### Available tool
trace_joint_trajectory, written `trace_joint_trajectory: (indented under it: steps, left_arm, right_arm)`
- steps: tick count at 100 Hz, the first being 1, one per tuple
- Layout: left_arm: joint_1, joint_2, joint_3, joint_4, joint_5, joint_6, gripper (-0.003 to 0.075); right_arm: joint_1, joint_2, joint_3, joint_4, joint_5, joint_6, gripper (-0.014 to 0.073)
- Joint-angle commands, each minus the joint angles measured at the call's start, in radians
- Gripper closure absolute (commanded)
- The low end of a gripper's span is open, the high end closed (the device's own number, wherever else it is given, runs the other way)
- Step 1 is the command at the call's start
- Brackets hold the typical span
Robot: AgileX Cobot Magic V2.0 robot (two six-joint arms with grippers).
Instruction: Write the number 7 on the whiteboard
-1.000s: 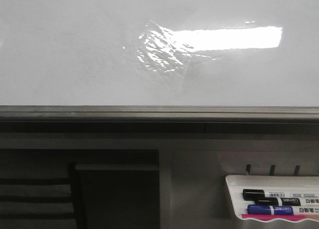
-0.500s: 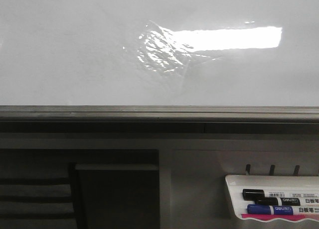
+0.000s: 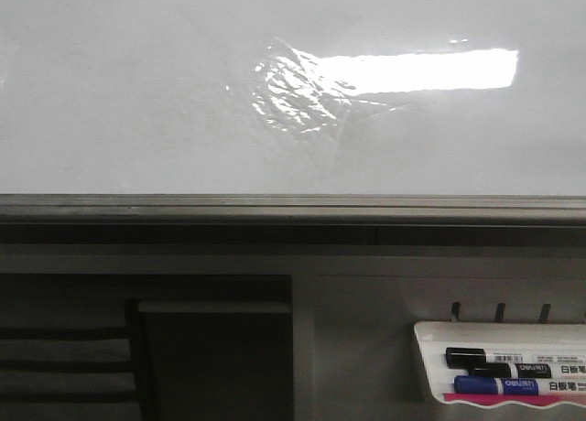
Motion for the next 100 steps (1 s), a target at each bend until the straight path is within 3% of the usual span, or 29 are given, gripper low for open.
trace_joint_trajectory:
  steps: [1,20,26,34,44,45,54,59,66,100]
  left_arm:
    - [0.000,0.013,-0.035,-0.003,-0.071,-0.005,0.0741]
    - [0.000,0.013,-0.035,-0.005,-0.073,-0.005,0.0741]
    - [0.000,0.013,-0.035,-0.005,-0.085,-0.005,0.0740]
    - [0.000,0.013,-0.035,-0.007,-0.106,-0.005,0.0722]
    - [0.000,0.013,-0.035,0.029,-0.115,-0.005,0.0573]
    - [0.000,0.013,-0.035,0.037,-0.115,-0.005,0.0522]
    - [0.000,0.013,-0.035,0.058,-0.115,-0.005,0.0317]
    - [0.000,0.013,-0.035,0.058,-0.115,-0.005,0.0227]
    - [0.000,0.013,-0.035,0.058,-0.115,-0.005,0.0191]
    - [0.000,0.015,-0.035,0.058,-0.136,-0.005,0.0246]
  right_arm:
    - [-0.005,0.012,-0.039,-0.017,-0.072,-0.003,0.0665]
    - [-0.005,0.012,-0.039,-0.017,-0.083,-0.003,0.0652]
    - [-0.005,0.012,-0.039,-0.017,-0.098,-0.003,0.0601]
    - [-0.005,0.012,-0.039,-0.017,-0.113,-0.003,0.0442]
    - [-0.005,0.012,-0.039,-0.017,-0.115,-0.003,0.0194]
    - [-0.005,0.012,-0.039,-0.017,-0.115,-0.003,0.0180]
    - [-0.005,0.012,-0.039,-0.017,-0.126,-0.003,0.0053]
    - [-0.005,0.012,-0.039,-0.017,-0.134,-0.003,0.0032]
    - [-0.005,0.012,-0.039,-0.017,-0.135,-0.003,0.0029]
    - [-0.005,0.012,-0.039,-0.016,-0.135,-0.003,0.0029]
